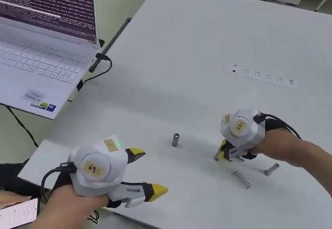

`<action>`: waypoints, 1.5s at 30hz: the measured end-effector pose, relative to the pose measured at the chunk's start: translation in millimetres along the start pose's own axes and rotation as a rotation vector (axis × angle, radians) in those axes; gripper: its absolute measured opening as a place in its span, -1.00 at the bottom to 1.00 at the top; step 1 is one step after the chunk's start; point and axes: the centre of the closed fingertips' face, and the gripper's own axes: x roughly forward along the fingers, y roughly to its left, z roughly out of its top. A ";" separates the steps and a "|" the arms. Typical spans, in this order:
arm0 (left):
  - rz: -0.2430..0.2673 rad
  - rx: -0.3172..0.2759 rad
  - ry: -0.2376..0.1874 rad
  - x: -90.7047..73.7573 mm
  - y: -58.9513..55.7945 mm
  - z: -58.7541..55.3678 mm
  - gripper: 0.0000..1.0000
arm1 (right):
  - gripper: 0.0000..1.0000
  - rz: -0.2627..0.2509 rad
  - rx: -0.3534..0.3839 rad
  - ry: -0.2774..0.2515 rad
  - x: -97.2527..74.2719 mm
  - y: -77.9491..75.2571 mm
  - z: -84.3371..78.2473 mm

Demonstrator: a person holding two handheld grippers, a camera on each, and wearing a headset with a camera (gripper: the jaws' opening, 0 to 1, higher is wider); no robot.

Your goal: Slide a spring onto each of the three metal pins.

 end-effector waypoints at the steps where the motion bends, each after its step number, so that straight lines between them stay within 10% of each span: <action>1: 0.000 0.000 0.000 0.0 0.2 0.0 0.08 | -0.82 0.001 0.000 0.001 0.2 0.3 -0.1; 28: 0.002 0.013 0.003 -0.4 -3.0 -0.1 0.10 | -0.50 -0.085 0.109 -0.059 -27.4 1.7 -16.4; 45: 0.019 0.017 -0.013 -3.4 -1.2 7.0 0.10 | -0.42 -0.206 0.236 -0.200 -62.3 -2.5 -20.1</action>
